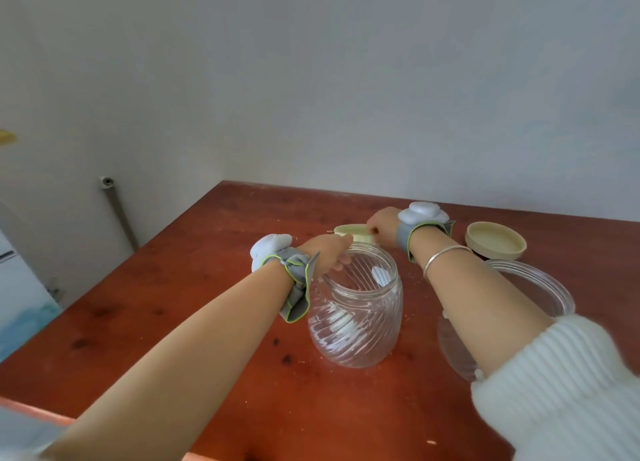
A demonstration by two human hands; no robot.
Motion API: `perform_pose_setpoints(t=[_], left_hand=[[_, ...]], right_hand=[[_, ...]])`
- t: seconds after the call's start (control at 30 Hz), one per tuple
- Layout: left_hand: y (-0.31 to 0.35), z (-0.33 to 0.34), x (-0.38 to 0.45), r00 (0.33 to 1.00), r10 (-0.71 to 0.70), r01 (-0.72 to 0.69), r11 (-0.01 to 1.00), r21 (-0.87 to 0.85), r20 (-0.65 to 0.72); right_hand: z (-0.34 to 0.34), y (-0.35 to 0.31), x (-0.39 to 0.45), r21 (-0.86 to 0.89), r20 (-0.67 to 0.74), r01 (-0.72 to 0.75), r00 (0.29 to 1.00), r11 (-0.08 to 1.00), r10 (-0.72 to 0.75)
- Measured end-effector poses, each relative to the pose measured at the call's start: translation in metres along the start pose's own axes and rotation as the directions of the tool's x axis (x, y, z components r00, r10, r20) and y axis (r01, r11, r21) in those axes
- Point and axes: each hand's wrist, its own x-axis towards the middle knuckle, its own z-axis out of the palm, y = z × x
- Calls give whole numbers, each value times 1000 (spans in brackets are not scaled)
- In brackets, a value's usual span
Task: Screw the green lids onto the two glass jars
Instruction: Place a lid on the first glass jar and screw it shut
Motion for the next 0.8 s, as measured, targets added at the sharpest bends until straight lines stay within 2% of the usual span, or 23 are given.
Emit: perform_pose_setpoints(t=[0.1, 0.13, 0.2, 0.27, 0.3, 0.37, 0.4, 0.43, 0.5, 0.6, 0.67, 0.73, 0.8], left_hand=[[4, 0, -4, 1000, 10, -10, 1000, 18, 8], [5, 0, -8, 1000, 17, -19, 997, 76, 25], [3, -3, -8, 997, 80, -82, 971, 226, 20], [5, -10, -11, 981, 189, -169, 940, 296, -40], [7, -14, -13, 971, 234, -215, 948, 234, -58], [13, -21, -18, 934, 342, -343, 939, 8, -107], [16, -24, -25, 911, 389, -401, 913, -74, -138], [19, -25, -29, 889, 427, -449, 884, -131, -164], [22, -27, -43, 850, 482, -516, 843, -153, -210], [23, -33, -54, 849, 468, -480, 877, 13, -245], [18, -36, -58, 906, 362, -344, 932, 114, -218], [10, -39, -63, 972, 203, -180, 967, 179, -121], [2, -38, -67, 993, 102, -90, 978, 188, -51]], right_hand=[[-25, 1, -15, 82, -100, -28, 994, 996, 36], [-33, 4, -20, 138, -124, -45, 990, 989, 62], [-49, 14, -34, 360, -169, -36, 980, 932, 103], [-64, 21, -54, 616, -254, 12, 950, 788, 184], [-70, 23, -66, 744, -264, 62, 942, 666, 207], [-76, 25, -90, 935, -190, 119, 964, 335, 188], [-76, 25, -101, 965, -154, 122, 979, 231, 129], [-75, 26, -109, 971, -127, 112, 990, 212, 56], [-68, 22, -123, 973, -125, 128, 992, 194, -26], [-59, 10, -126, 963, -203, 190, 978, 191, 55], [-49, -2, -126, 924, -234, 197, 969, 328, 78], [-40, -15, -128, 835, -220, 160, 974, 527, 53], [-34, -27, -131, 673, -185, 115, 983, 731, 15]])
